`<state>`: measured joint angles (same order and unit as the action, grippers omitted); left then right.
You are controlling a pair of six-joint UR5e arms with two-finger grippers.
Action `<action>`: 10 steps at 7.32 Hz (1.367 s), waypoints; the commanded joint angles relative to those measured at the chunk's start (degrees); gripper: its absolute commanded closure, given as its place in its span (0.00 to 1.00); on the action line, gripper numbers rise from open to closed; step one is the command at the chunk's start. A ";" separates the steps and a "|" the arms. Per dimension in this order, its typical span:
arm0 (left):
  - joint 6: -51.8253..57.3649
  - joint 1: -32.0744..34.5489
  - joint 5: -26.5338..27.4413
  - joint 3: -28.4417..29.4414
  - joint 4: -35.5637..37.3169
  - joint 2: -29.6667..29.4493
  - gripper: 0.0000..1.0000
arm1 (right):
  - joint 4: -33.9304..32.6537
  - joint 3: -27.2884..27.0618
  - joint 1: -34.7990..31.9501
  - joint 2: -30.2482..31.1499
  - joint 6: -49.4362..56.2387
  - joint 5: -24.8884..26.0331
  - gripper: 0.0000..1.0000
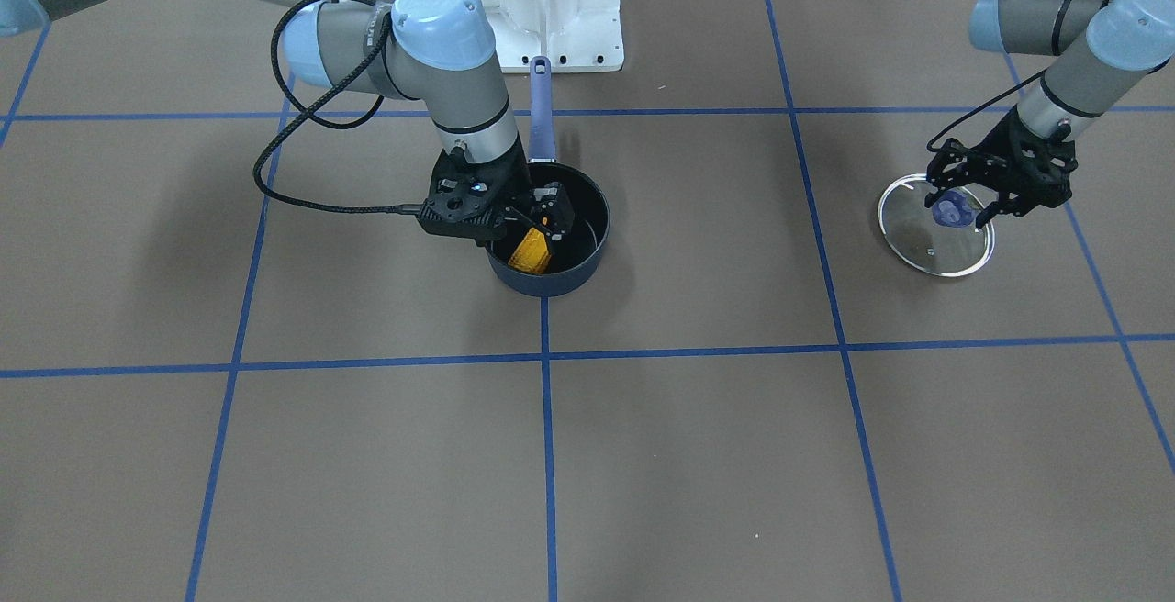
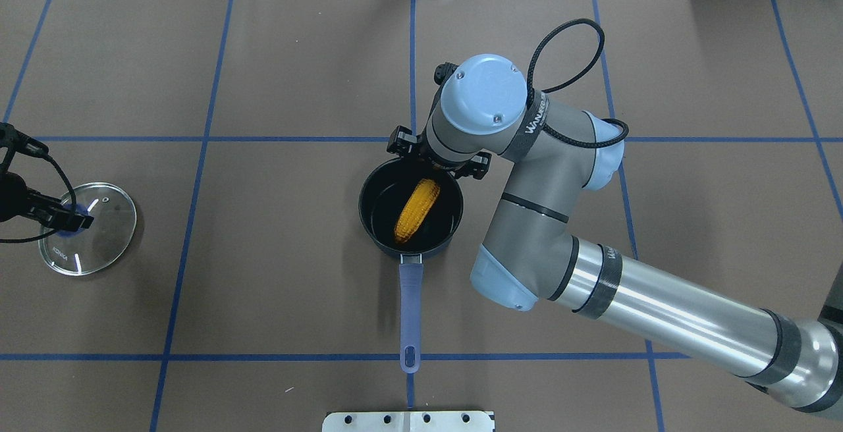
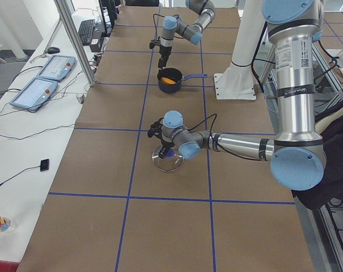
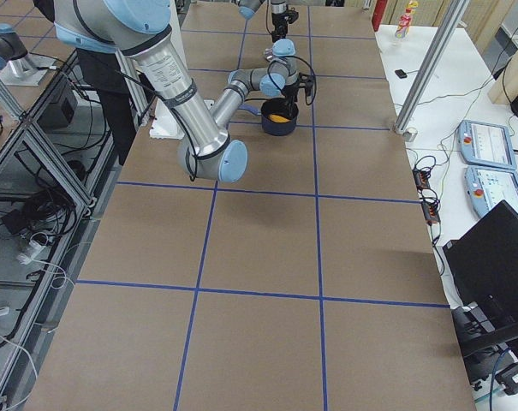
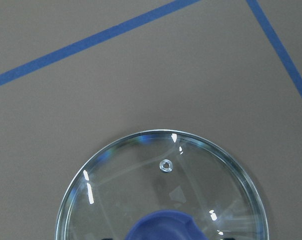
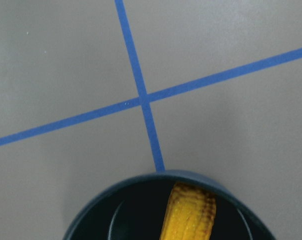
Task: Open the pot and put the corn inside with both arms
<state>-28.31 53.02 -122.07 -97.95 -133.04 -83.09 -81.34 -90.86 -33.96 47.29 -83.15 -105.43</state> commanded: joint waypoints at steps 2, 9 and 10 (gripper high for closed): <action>2.02 9.08 -10.15 8.17 1.46 -8.55 0.20 | 0.04 -0.20 -14.42 4.46 15.07 -12.82 0.00; 39.68 35.27 -24.23 17.14 31.79 -18.87 0.06 | 2.14 0.50 -36.07 21.32 45.56 -27.02 0.00; 43.83 38.10 -24.79 20.22 31.70 -18.78 0.06 | 2.41 1.81 -38.00 22.57 48.05 -27.02 0.01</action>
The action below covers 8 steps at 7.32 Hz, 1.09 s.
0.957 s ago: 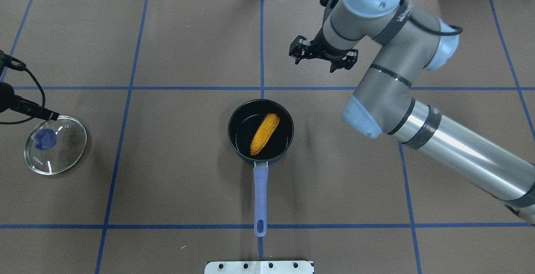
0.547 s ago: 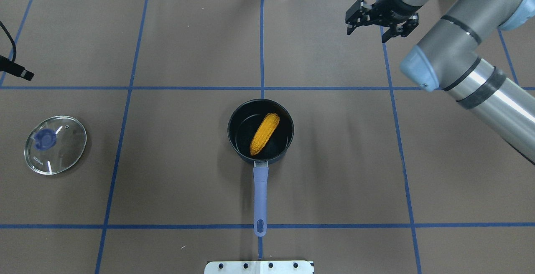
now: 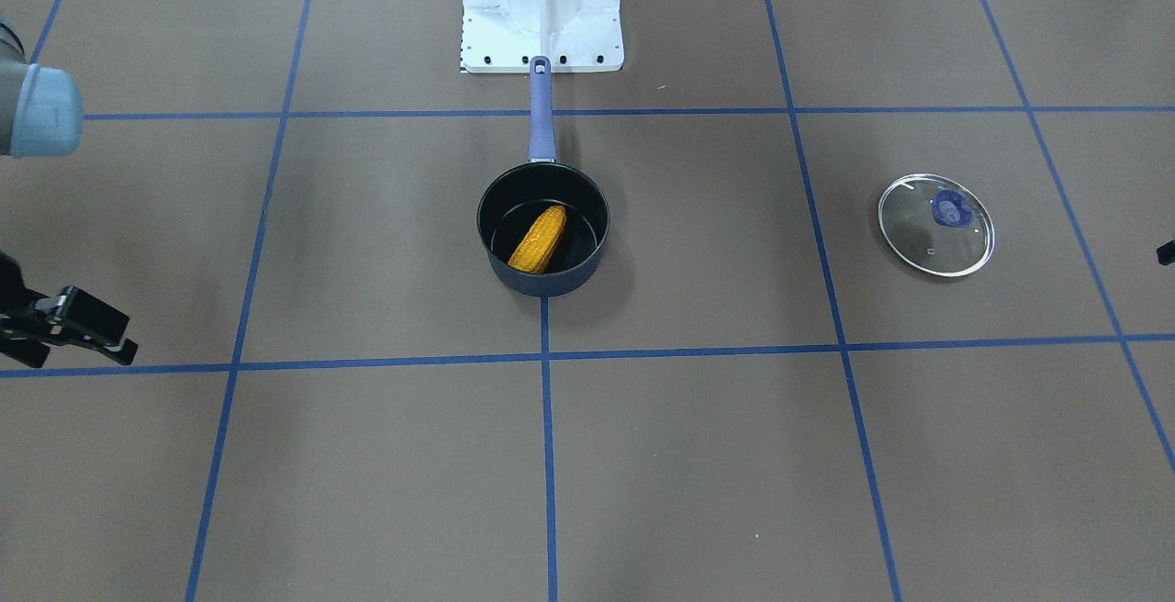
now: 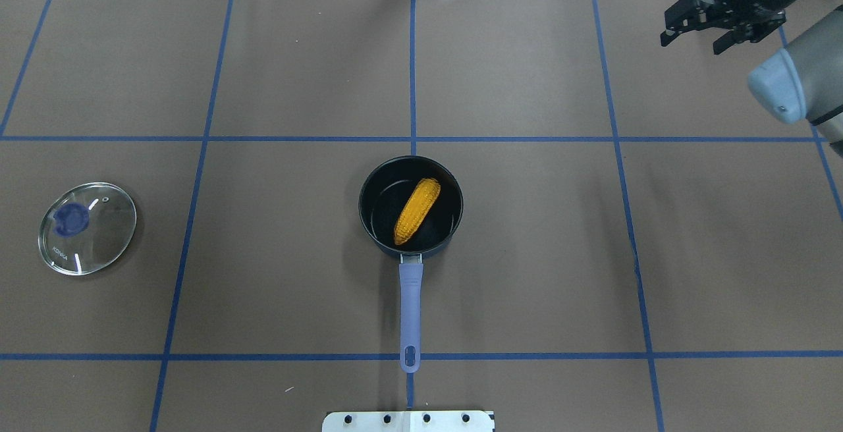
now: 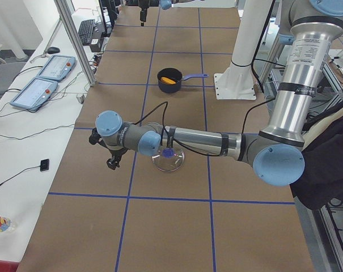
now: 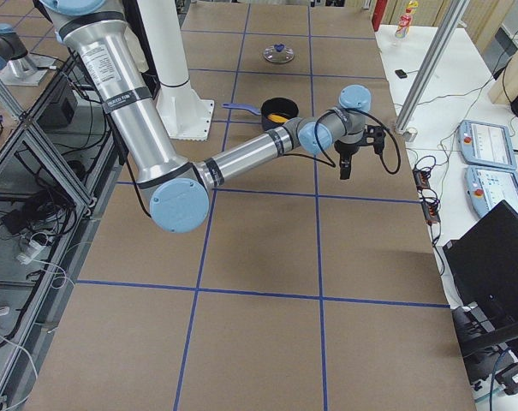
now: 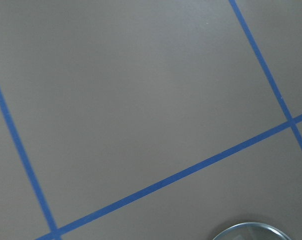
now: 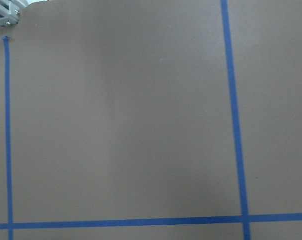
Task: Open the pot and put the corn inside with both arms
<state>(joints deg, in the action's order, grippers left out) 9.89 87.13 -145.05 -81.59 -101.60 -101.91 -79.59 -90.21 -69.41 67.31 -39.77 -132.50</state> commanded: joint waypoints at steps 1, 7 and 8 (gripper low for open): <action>9.15 6.02 -1.82 6.50 0.26 0.04 0.06 | 0.58 3.09 -5.18 3.52 10.01 -0.12 0.01; 12.79 11.40 -1.64 9.17 0.35 0.04 0.06 | 0.58 10.49 -16.81 11.96 26.94 -4.08 0.00; 12.70 11.49 -1.64 9.08 0.35 -0.04 0.05 | 0.58 10.49 -16.81 12.31 26.67 -4.17 0.00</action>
